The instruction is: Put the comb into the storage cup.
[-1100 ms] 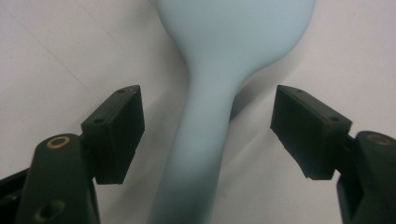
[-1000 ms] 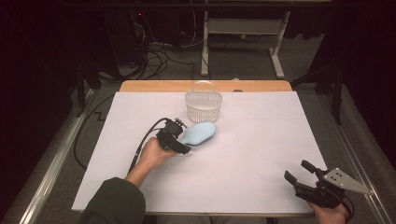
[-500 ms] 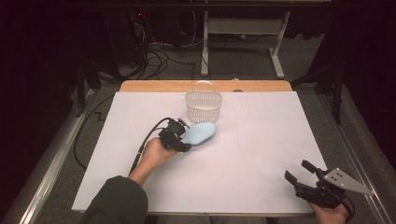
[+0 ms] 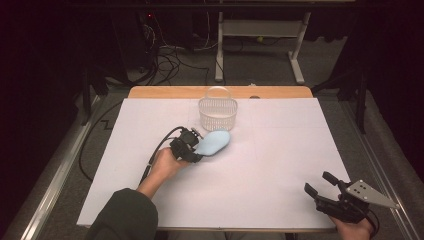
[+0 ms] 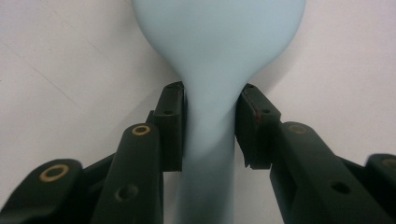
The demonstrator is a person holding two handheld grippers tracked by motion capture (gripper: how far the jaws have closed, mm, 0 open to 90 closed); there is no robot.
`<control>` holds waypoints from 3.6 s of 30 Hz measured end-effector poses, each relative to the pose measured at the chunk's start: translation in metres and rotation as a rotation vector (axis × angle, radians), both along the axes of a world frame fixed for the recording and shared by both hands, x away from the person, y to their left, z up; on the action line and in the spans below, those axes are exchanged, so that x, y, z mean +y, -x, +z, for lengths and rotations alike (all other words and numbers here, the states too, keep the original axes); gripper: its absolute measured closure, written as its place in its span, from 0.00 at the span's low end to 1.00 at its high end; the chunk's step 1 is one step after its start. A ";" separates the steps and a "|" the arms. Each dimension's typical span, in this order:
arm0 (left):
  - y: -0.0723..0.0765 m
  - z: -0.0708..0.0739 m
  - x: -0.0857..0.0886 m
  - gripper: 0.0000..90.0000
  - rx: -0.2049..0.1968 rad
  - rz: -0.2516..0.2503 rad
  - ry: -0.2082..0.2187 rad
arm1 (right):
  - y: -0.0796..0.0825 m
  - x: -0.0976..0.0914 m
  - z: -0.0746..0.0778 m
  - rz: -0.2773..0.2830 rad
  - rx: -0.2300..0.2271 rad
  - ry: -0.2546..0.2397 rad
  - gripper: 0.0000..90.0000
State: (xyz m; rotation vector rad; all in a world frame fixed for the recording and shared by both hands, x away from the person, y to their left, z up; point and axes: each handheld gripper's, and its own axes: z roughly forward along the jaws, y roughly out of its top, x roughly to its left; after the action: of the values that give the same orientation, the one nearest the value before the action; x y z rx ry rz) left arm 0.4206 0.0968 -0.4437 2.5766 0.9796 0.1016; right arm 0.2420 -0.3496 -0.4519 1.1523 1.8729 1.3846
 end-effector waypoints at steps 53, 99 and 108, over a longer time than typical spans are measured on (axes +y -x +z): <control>0.009 0.013 0.004 0.75 -0.030 -0.033 0.053 | 0.000 -0.001 0.000 0.000 0.001 -0.009 0.25; 0.055 0.039 0.042 0.75 -0.134 -0.001 0.223 | 0.000 0.001 0.000 0.005 0.004 0.001 0.25; 0.065 0.036 0.051 0.75 -0.145 0.018 0.242 | 0.000 0.002 0.000 0.004 0.004 0.002 0.25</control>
State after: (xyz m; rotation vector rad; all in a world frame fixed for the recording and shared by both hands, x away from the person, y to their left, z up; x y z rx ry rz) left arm 0.3558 0.1481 -0.4073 2.3059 0.9023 0.1614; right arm 0.2423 -0.3480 -0.4523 1.1518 1.8793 1.3838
